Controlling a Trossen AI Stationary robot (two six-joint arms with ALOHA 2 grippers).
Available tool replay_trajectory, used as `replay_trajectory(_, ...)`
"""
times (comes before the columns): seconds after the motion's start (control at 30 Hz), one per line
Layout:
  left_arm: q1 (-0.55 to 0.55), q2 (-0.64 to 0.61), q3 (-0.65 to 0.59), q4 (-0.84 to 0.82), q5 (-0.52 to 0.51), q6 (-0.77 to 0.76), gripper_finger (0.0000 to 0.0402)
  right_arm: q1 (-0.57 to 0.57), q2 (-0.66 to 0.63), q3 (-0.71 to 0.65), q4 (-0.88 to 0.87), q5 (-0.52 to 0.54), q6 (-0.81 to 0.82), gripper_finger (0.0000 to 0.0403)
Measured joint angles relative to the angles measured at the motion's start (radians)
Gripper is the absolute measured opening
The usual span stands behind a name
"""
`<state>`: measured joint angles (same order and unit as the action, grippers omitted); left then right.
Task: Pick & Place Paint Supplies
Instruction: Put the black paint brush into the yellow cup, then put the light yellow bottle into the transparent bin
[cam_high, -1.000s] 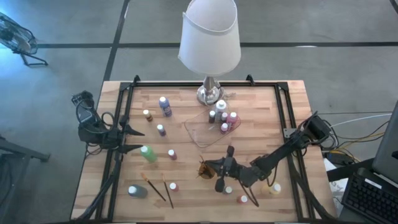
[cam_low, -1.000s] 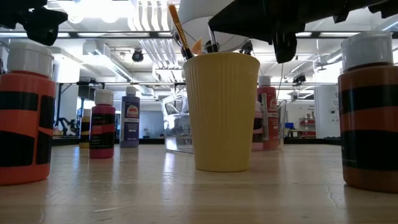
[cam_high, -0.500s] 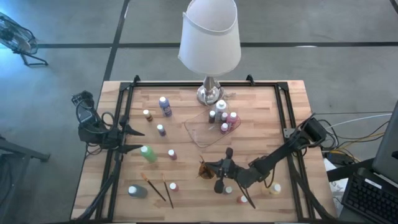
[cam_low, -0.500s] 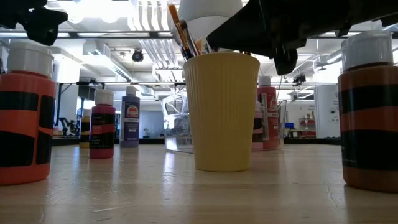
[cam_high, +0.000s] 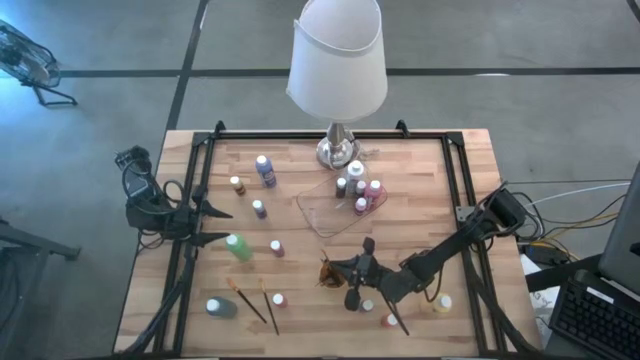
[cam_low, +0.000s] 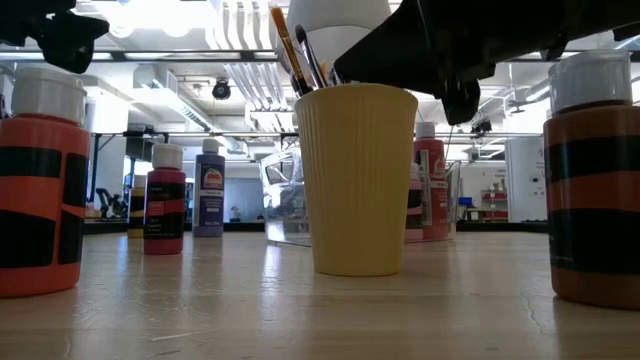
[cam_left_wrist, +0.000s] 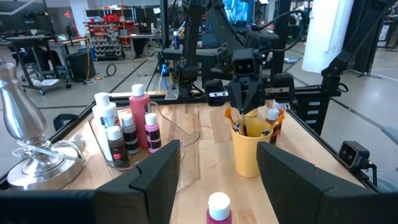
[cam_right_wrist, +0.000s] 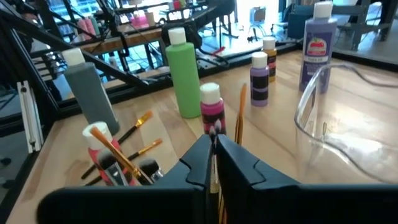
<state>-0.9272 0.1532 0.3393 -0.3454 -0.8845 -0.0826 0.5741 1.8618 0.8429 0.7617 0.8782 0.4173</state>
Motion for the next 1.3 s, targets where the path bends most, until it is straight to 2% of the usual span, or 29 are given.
replay_trajectory(0.33,0.000,0.000,0.000,0.000,0.000,0.000,0.0218,0.001,-0.010,0.000,-0.011,0.000,0.008,0.0122)
replay_trajectory(0.57,0.000,0.000,0.000,0.000,0.000,0.000,0.0218,0.002,-0.113,0.000,-0.036,-0.031,-0.074,0.0175)
replay_trajectory(0.77,0.000,0.000,0.000,0.000,0.000,0.000,0.0218,0.002,-0.259,0.000,-0.195,-0.117,-0.022,0.0199)
replay_trajectory(0.97,0.000,0.000,0.000,0.000,0.000,0.000,0.0218,0.006,-0.398,0.007,-0.354,-0.156,0.004,0.0192)
replay_trajectory(1.1,0.000,0.000,0.000,-0.001,0.000,0.000,0.0218,0.011,-0.465,0.119,-0.647,-0.247,0.110,0.0180)
replay_trajectory(1.3,0.000,0.000,0.000,-0.001,0.000,0.000,0.0218,0.030,-0.411,0.473,-1.385,-0.354,0.505,0.0171)
